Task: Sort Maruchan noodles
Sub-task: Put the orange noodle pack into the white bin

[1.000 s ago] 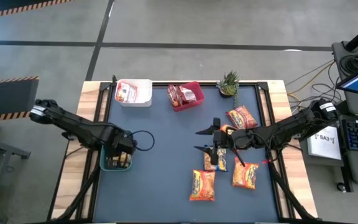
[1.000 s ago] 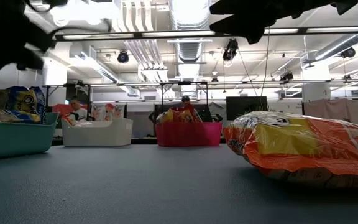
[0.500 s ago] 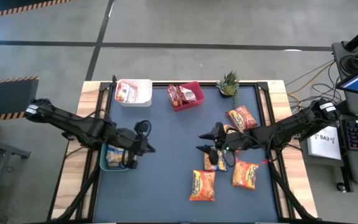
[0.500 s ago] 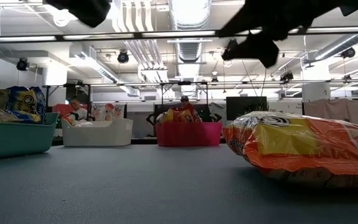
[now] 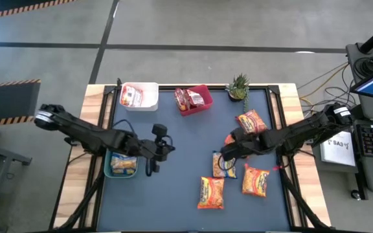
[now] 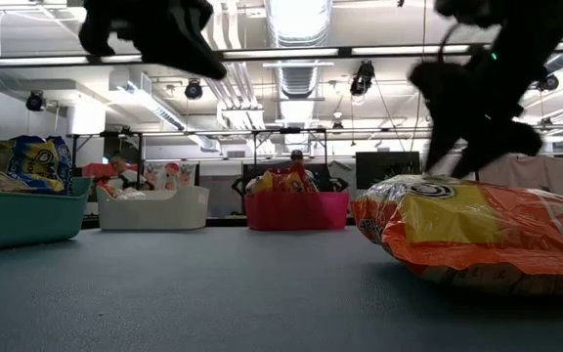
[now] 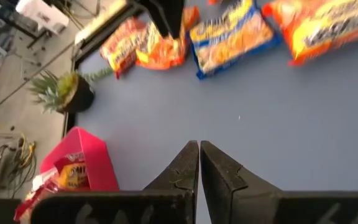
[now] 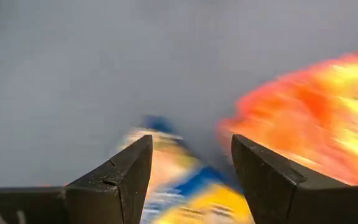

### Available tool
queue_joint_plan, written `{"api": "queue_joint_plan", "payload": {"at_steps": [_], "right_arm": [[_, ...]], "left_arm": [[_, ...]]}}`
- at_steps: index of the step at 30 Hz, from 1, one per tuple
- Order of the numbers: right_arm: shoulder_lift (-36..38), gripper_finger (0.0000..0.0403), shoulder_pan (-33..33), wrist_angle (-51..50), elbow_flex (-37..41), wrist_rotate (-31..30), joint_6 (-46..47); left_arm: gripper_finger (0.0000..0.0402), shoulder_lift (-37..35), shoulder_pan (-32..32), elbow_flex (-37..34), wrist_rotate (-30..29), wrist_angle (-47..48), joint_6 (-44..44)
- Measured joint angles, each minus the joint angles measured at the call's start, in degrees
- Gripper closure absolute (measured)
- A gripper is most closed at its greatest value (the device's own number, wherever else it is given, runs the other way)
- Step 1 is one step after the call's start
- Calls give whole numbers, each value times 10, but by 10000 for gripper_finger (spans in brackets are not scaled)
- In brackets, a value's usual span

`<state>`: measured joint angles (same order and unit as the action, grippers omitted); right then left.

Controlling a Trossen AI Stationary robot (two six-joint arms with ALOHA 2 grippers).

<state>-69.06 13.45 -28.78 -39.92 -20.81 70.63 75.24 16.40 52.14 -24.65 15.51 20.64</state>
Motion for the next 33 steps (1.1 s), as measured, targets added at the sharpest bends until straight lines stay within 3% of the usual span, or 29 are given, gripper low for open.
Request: {"api": "queue_joint_plan", "payload": {"at_steps": [4,13,18,25,33], "right_arm": [[0,206,-7,-120,0,2,87],[0,230,-14,-158,0,46,118],[0,249,-26,-220,0,32,141],[-7,287,-48,-215,0,27,128],[-65,332,-56,-196,-2,2,105]], "left_arm": [[401,27,-16,0,-3,0,2],[401,41,-52,0,-3,0,39],[401,39,-69,-1,-3,-1,39],[401,41,-75,-7,-3,0,38],[401,41,-75,-25,-3,-1,27]]}}
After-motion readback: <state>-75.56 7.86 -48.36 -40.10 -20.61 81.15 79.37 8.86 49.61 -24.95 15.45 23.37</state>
